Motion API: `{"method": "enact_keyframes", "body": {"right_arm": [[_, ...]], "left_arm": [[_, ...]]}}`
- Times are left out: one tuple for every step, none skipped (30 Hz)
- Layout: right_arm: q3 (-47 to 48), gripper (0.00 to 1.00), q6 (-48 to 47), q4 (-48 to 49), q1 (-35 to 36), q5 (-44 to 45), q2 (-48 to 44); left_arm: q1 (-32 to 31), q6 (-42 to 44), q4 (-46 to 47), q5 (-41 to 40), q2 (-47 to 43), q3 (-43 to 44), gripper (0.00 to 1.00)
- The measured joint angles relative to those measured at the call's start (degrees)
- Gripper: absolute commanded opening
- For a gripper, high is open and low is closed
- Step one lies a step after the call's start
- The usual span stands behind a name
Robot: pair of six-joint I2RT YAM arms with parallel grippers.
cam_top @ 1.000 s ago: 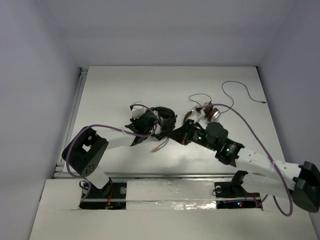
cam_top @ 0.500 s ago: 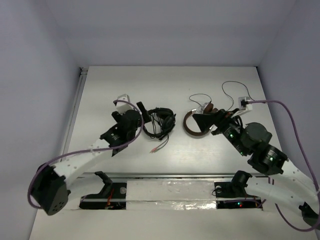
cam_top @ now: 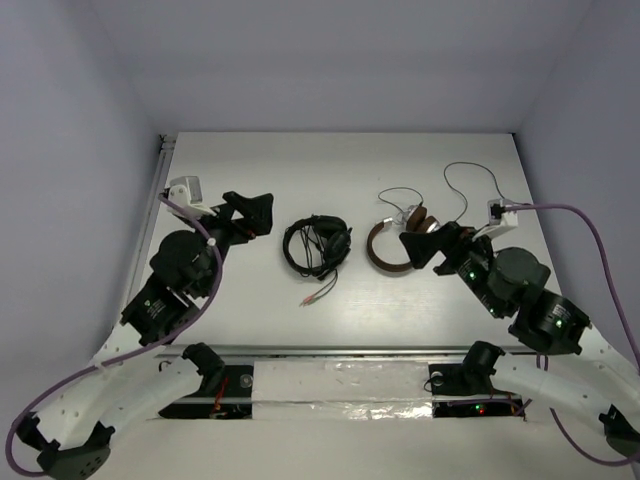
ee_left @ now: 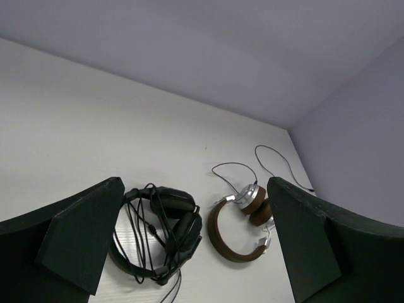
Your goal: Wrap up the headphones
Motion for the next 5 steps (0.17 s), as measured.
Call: {"method": "enact_keyframes", "body": {"right_arm": [[0.0,1.0,0.02,-0.2,0.0,0.09,-0.13],[0.0,1.0,0.02,-0.24,0.0,0.2,-0.44],[0.0,1.0,0.11,-0.17,0.0,0.26,-0.76],[-0.02,1.0,0.24,-0.04,0.0,0.37,-0.9],[-0.02,1.0,0.48,0.09,0.0,0.46,-0.9]], "left_arm": [[0.0,0.55,-0.26,0.28,-0.26,0.61,0.99],[0.0,1.03,-0.46,0.48,-0.52,0.81,0.99],[0.0,1.38,-0.66,0.57,-0.85,0.83,0.99],[0.0,1.7,-0.98,0.7,-1.09,0.81,0.99],[0.0,1.95,-1.2,0.76,-1.11,0.81,0.99]]}}
